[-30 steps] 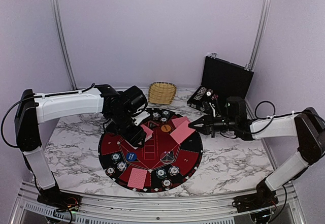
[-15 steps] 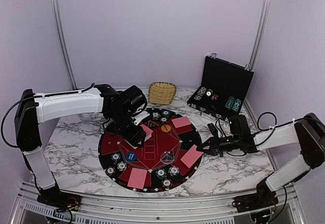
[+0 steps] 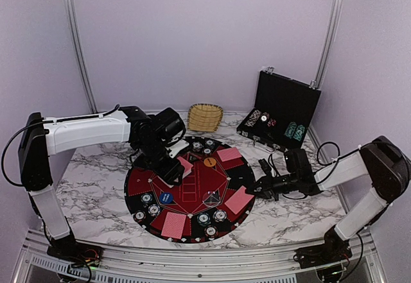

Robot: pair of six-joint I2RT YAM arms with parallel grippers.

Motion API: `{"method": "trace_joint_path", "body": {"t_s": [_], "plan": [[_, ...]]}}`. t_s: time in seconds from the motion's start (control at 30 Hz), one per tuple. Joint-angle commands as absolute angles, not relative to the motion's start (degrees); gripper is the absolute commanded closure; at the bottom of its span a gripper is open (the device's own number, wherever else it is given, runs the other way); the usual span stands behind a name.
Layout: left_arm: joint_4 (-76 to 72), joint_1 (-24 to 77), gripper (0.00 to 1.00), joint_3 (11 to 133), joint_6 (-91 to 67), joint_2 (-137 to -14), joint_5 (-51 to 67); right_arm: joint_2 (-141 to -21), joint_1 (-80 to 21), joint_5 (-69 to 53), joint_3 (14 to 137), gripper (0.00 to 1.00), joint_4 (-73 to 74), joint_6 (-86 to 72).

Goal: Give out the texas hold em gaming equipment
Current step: Distribute the poker card in the dealer area, then pick up the poker card from the face-down deck piles.

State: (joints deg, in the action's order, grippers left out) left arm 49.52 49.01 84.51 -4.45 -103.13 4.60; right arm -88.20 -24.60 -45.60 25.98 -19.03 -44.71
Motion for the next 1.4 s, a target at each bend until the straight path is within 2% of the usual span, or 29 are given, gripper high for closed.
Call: {"method": "trace_joint_path", "body": {"t_s": [0.0,0.07,0.27,0.4,0.57,0.73,0.97,1.13,1.37], "plan": [[48.9,48.7,0.50,85.3,-3.7,-101.3,5.6,-89.5,-25.8,-44.0,26.3,0.98,-20.1,-43.1],[48.8,48.7,0.50,85.3,-3.8,-101.4,5.7,-89.2,-26.1,-41.7,27.2,0.94,-16.6,-41.4],[48.9,48.7,0.50,85.2,-3.6,-101.4,5.8,-87.0,-27.8,-35.1,30.8,0.69,-6.0,-36.2],[48.9,48.7,0.50,85.1,-3.5,-101.3,5.9,-86.4,-30.0,-28.3,34.0,0.59,1.8,-33.5],[48.9,48.8,0.50,84.9,-3.4,-101.2,6.1,-84.5,-30.5,-21.5,36.3,0.42,8.3,-31.4],[48.9,48.8,0.50,85.1,-3.3,-101.3,6.4,-81.8,-30.6,-21.5,38.6,0.29,10.1,-31.3],[48.9,48.9,0.50,85.1,-3.4,-101.3,7.1,-82.6,-30.6,-32.6,42.7,0.25,0.8,-36.5],[48.9,49.2,0.50,85.3,-3.6,-101.3,7.7,-88.3,-31.0,-40.9,46.4,0.26,-10.5,-42.6],[48.9,50.0,0.50,86.0,-3.7,-101.7,8.2,-96.8,-34.7,-46.0,53.1,0.24,-19.2,-49.1]]}}
